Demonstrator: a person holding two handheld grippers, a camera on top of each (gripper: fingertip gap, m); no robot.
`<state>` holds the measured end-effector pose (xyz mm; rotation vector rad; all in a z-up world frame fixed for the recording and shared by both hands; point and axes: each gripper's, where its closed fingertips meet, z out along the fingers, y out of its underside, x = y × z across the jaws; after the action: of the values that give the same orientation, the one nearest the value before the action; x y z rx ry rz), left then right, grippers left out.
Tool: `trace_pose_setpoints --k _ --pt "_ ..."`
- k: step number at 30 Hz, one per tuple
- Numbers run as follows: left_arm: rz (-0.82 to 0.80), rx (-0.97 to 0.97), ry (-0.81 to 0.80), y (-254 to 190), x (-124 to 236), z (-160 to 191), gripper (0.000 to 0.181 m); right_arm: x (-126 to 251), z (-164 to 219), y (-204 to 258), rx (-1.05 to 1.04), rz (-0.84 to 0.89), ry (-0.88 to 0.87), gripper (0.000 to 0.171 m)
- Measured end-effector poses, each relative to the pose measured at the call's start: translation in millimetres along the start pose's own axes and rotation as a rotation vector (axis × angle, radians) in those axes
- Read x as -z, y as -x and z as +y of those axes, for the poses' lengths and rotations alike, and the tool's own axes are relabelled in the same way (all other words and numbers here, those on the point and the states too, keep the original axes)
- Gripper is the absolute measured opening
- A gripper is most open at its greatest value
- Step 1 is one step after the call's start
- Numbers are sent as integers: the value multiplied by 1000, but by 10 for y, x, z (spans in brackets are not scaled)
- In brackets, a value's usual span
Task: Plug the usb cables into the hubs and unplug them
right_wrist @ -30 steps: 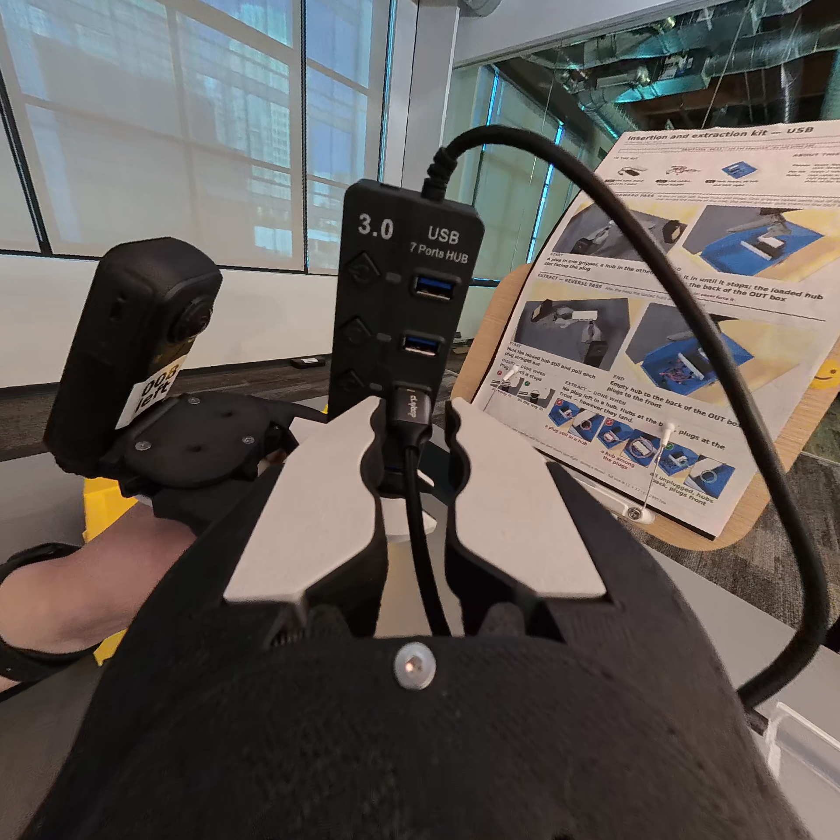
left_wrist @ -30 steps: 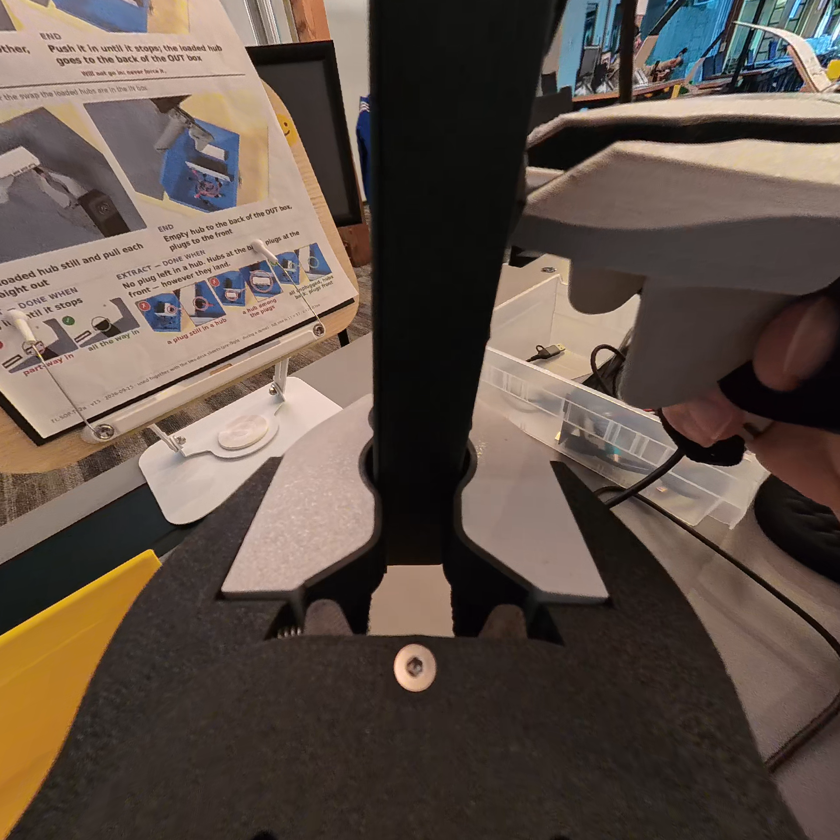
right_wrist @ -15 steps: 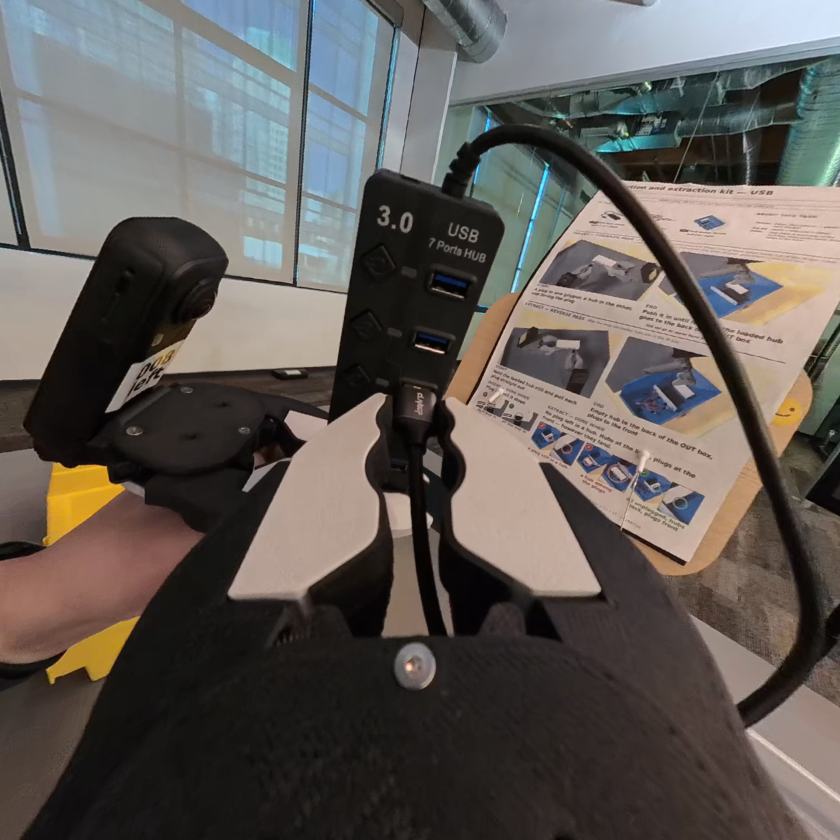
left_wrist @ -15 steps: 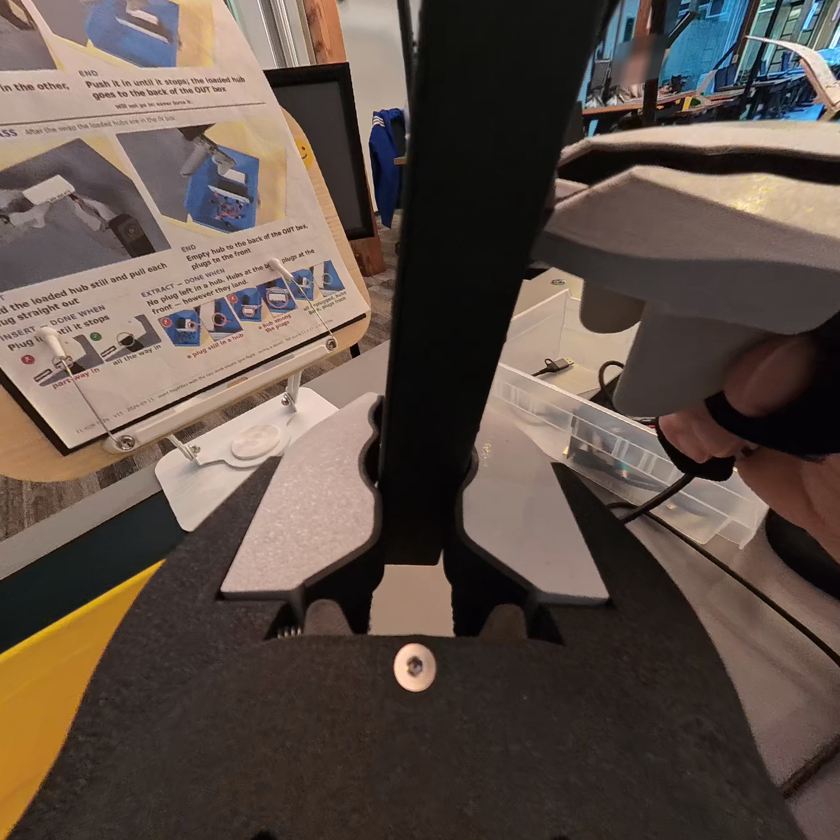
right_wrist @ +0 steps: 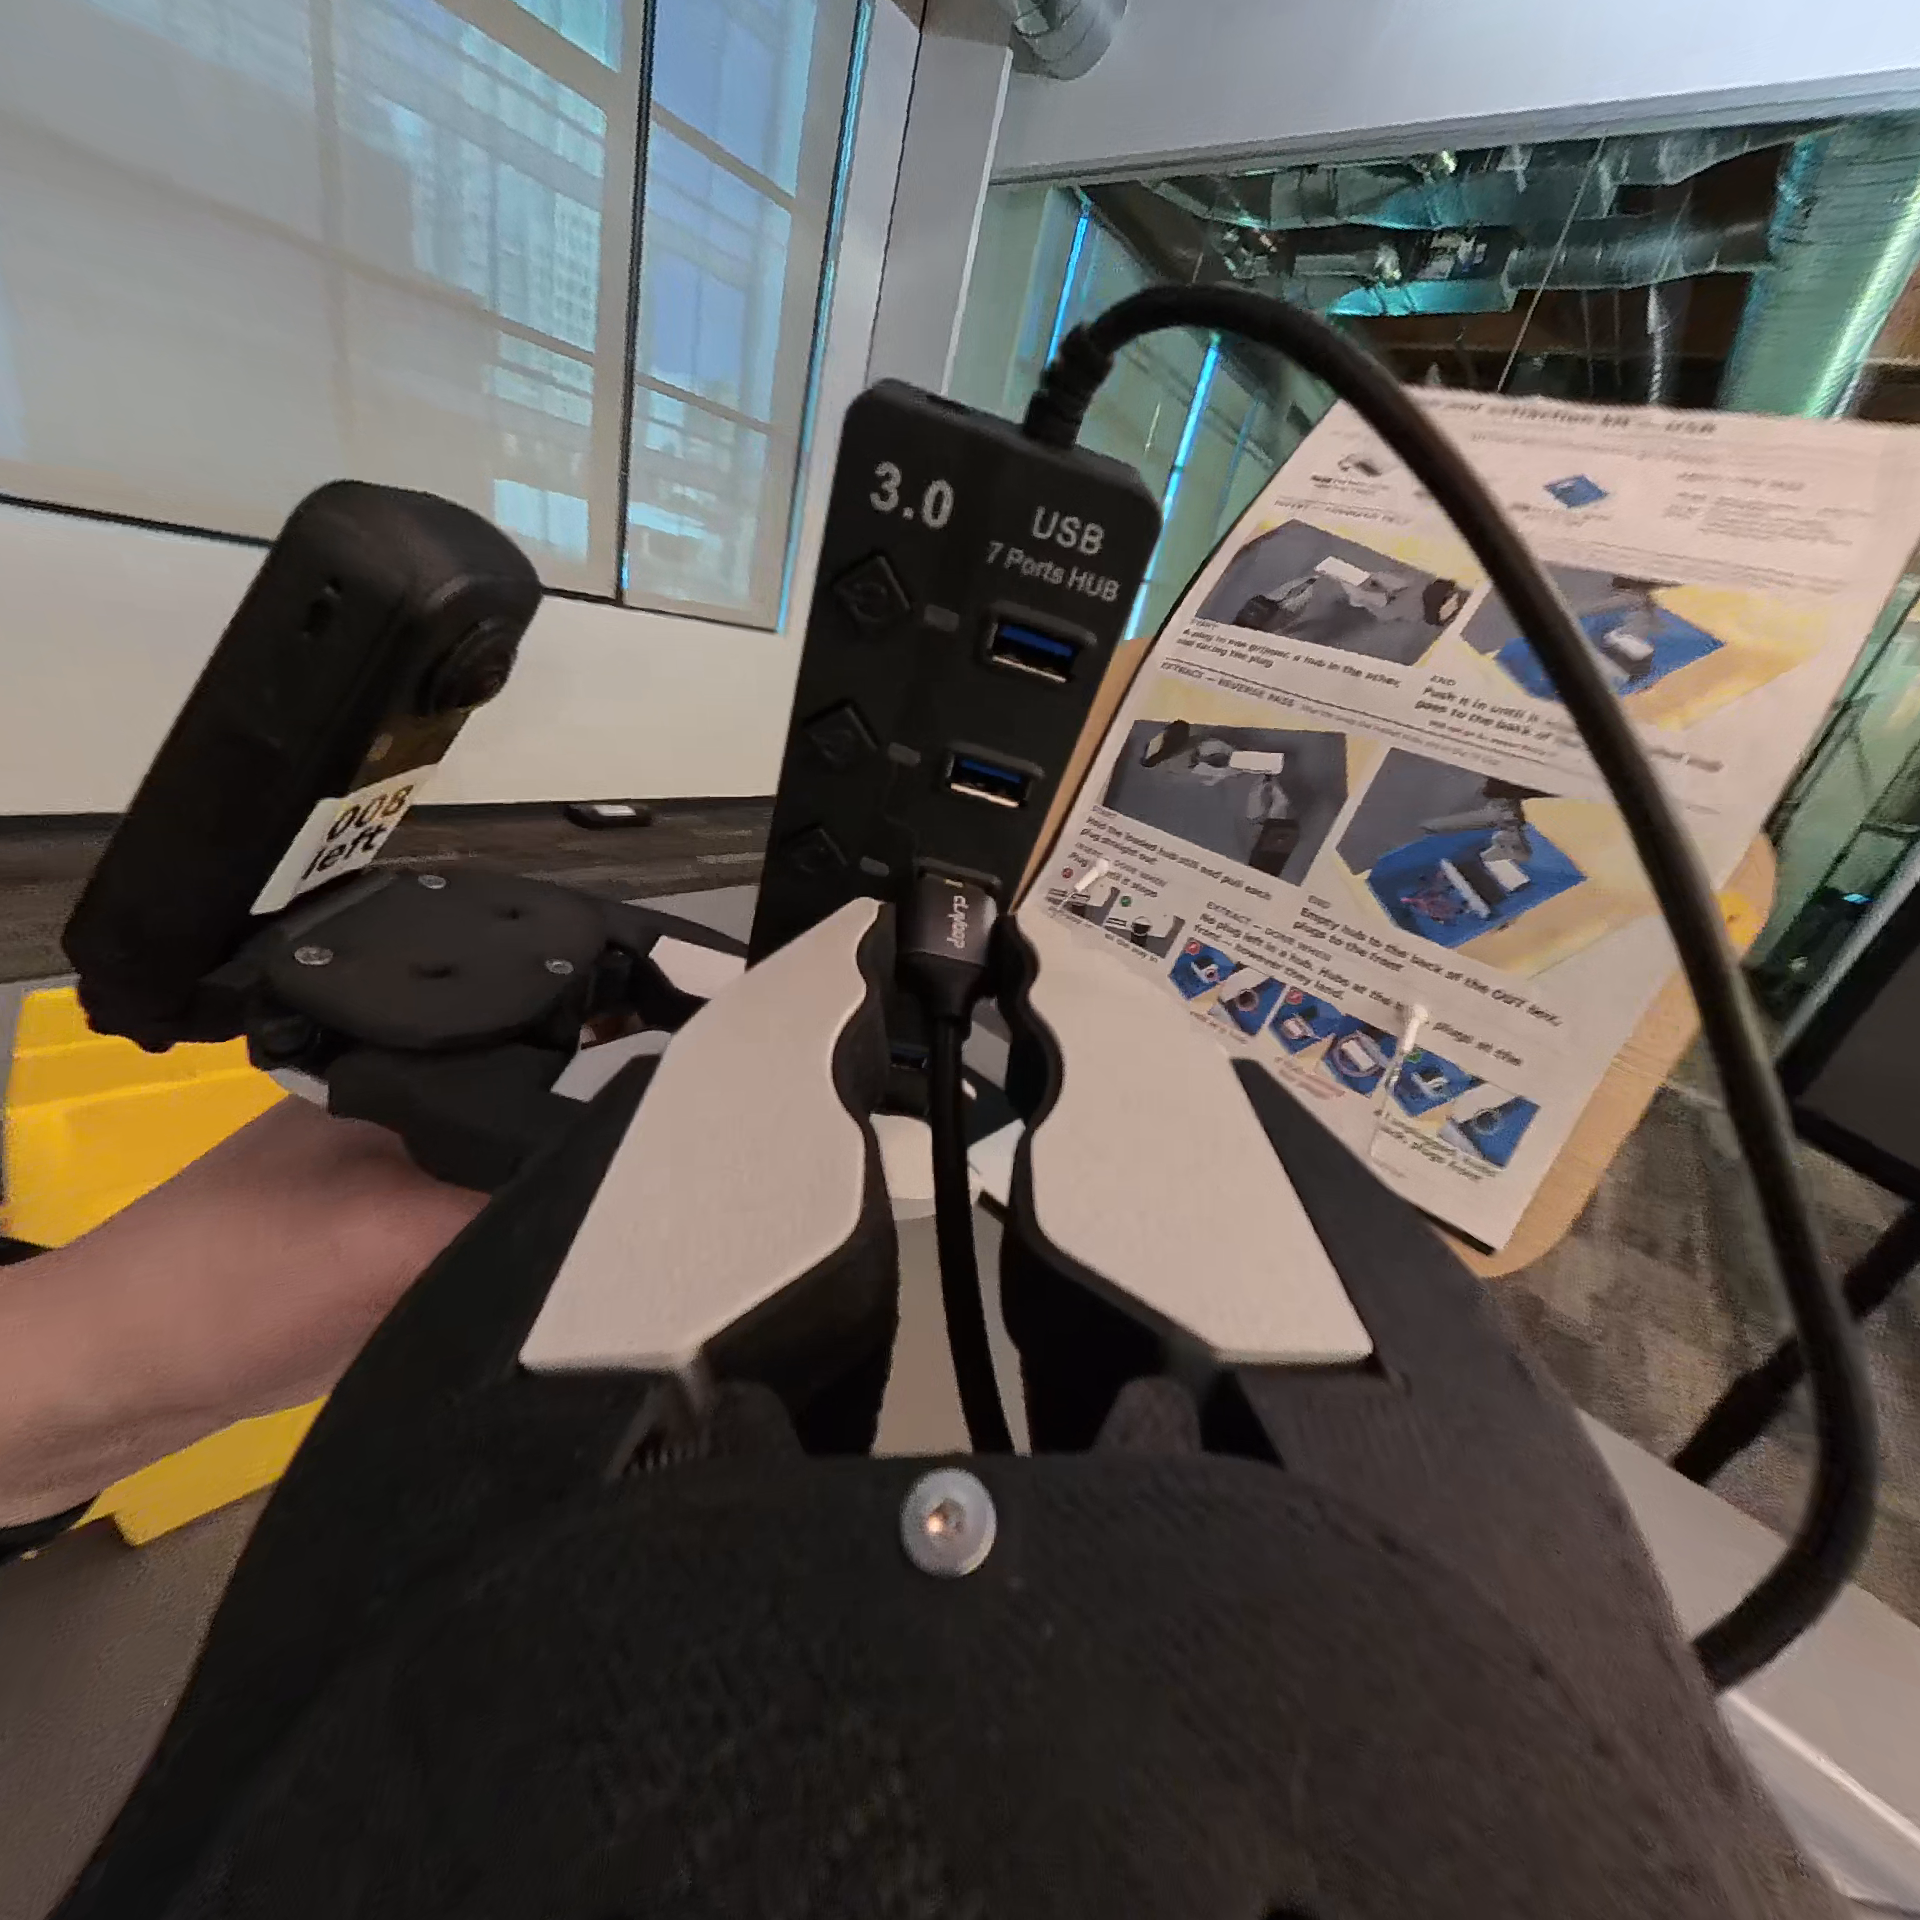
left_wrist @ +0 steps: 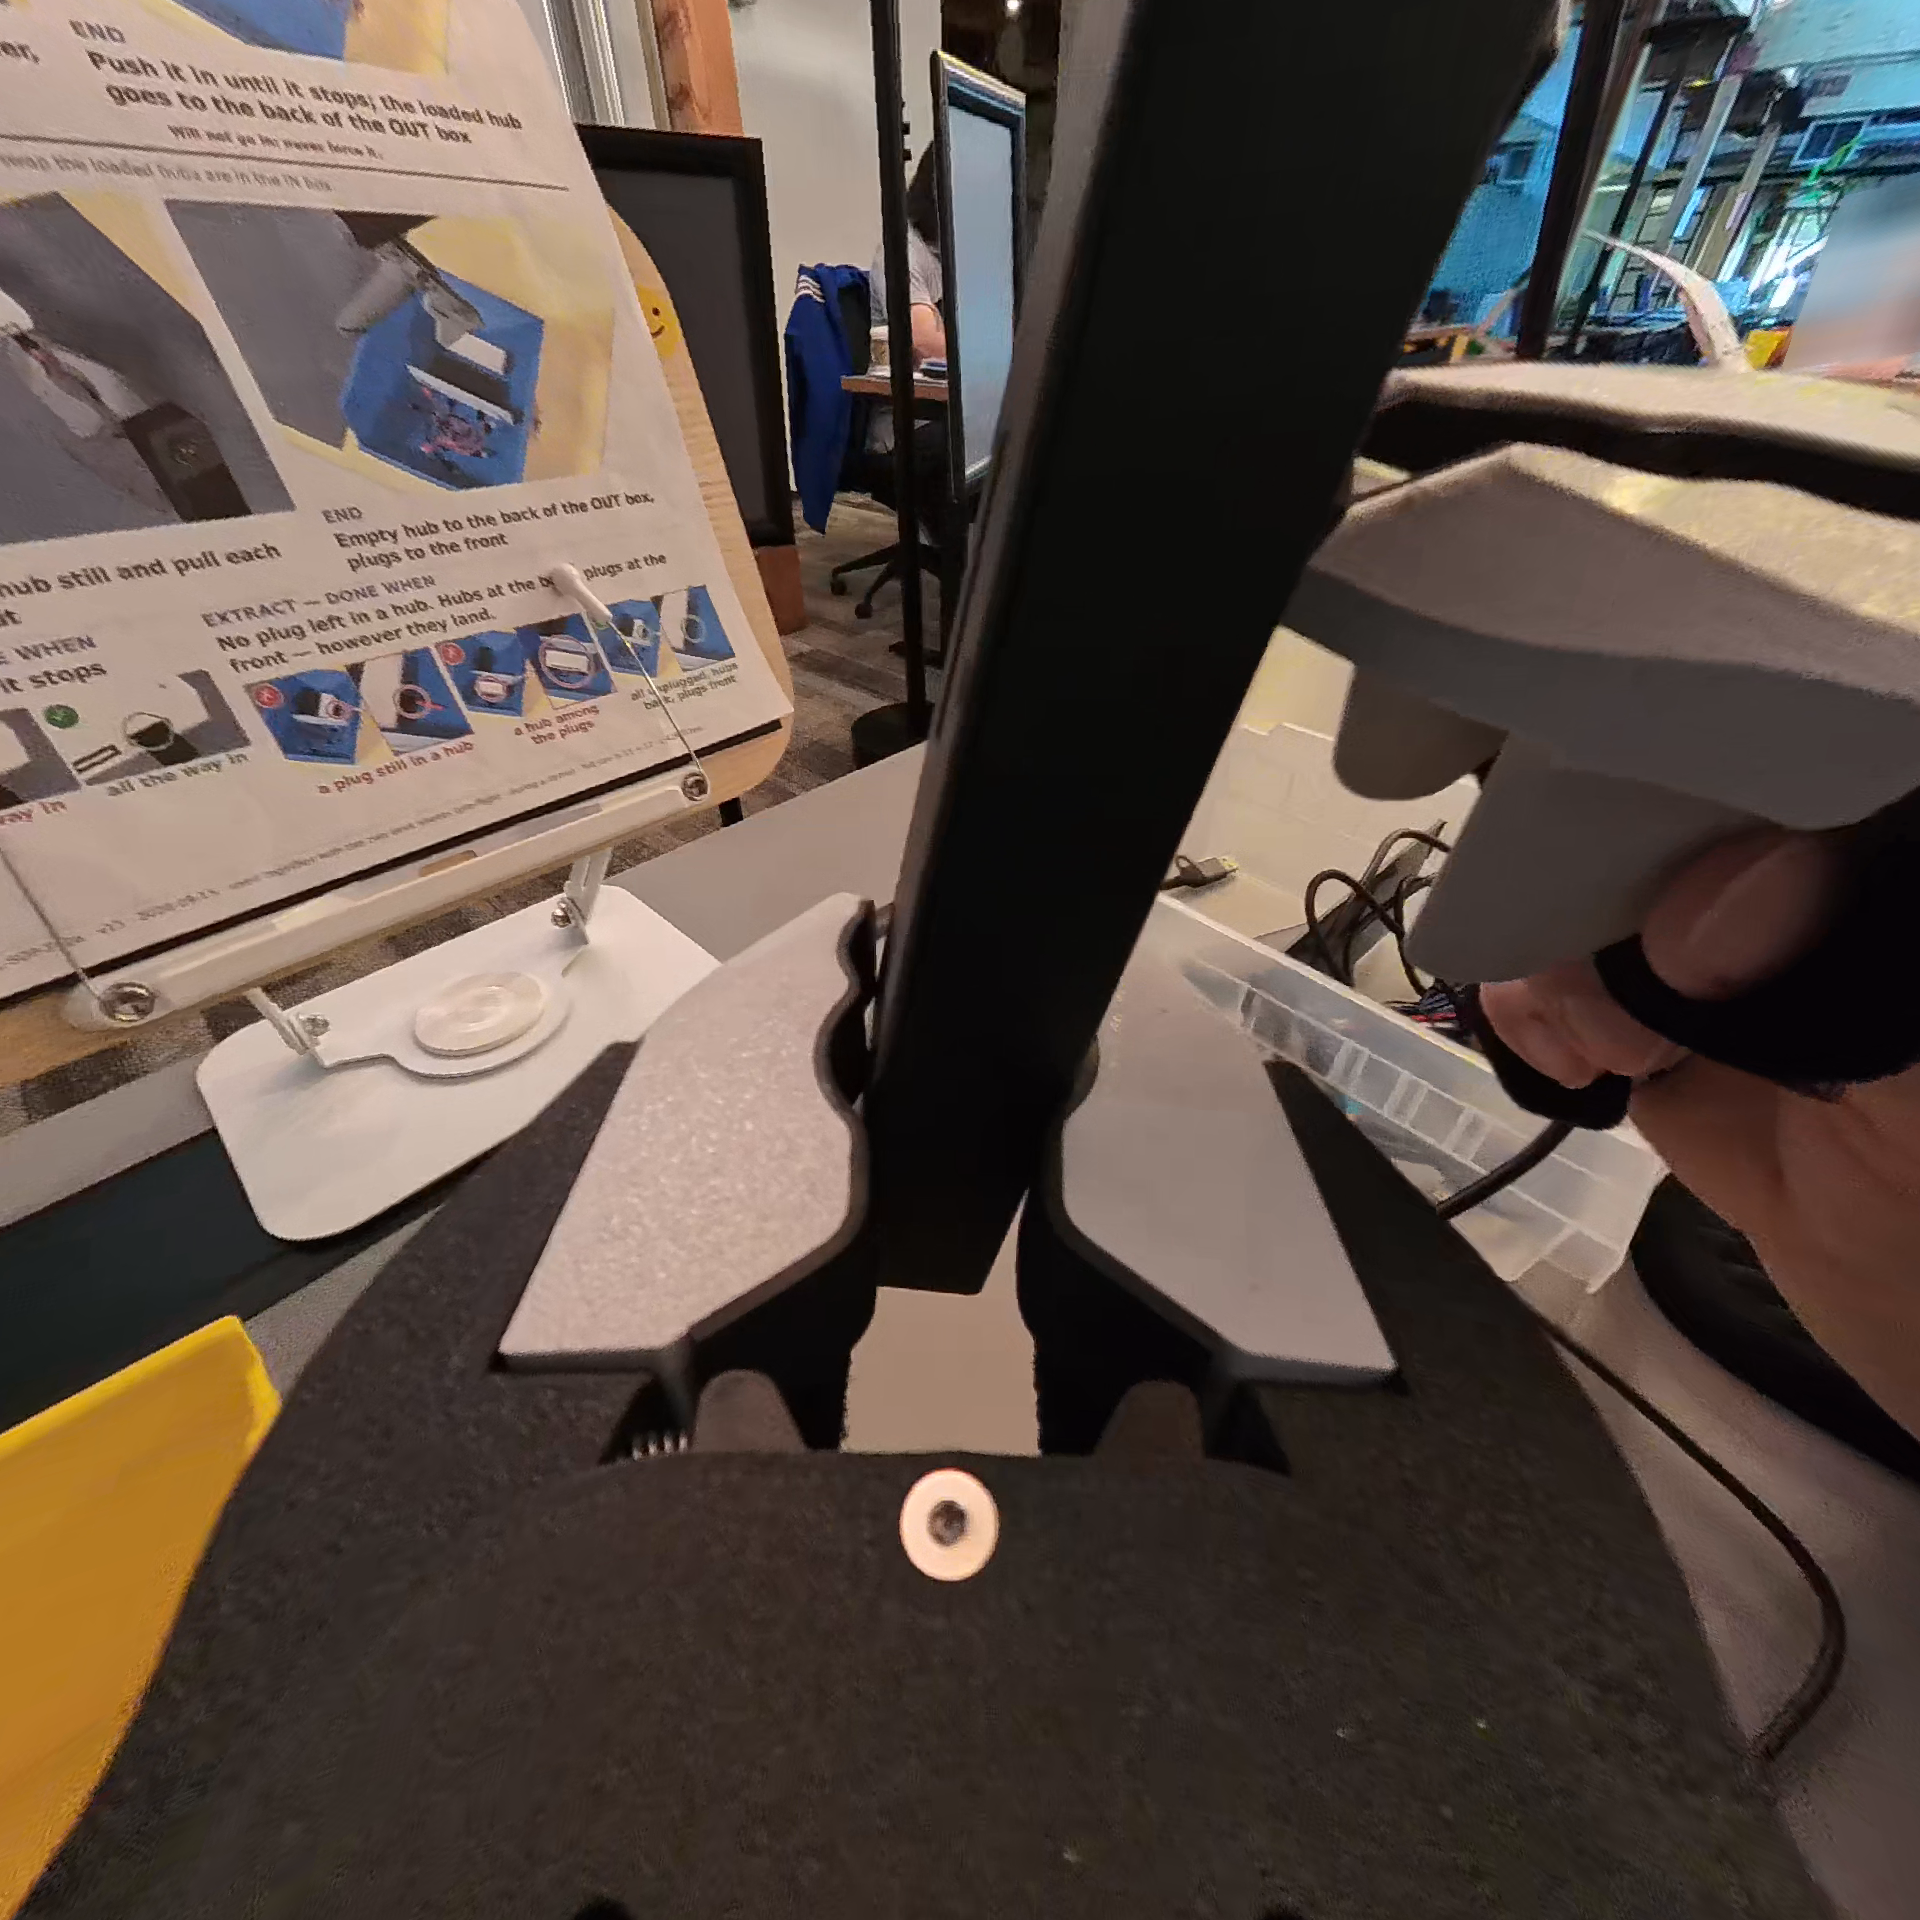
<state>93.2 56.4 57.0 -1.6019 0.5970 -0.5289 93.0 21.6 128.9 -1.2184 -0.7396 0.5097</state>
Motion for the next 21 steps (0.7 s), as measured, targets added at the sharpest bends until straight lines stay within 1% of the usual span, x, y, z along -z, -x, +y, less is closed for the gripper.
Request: trace_pose_setpoints --k 3,8,11,14,16,18,19,20,21 --pt "36 14 -4 -40 22 -30 29 21 -44 33 42 12 6 19" --pt "44 -33 -11 -32 71 -68 29 45 -77 73 0 -51 18 19" --pt "49 -43 -12 -40 84 -81 29 56 -91 83 16 -59 24 19" --pt "37 -39 -5 -30 87 -86 29 47 -81 68 -17 -48 21 19" --pt "38 -10 9 -22 66 -61 29 27 -51 46 -15 -17 30 19" --pt "-11 51 3 90 67 -54 27 46 -81 87 -14 -16 6 18" --pt "13 150 -33 176 98 -96 27 55 -107 114 -9 -16 0 18" --pt "72 237 -63 233 148 -141 27 57 -122 143 8 -18 4 19" --pt "86 266 -71 315 202 -158 27 65 -145 161 21 -16 -3 18"
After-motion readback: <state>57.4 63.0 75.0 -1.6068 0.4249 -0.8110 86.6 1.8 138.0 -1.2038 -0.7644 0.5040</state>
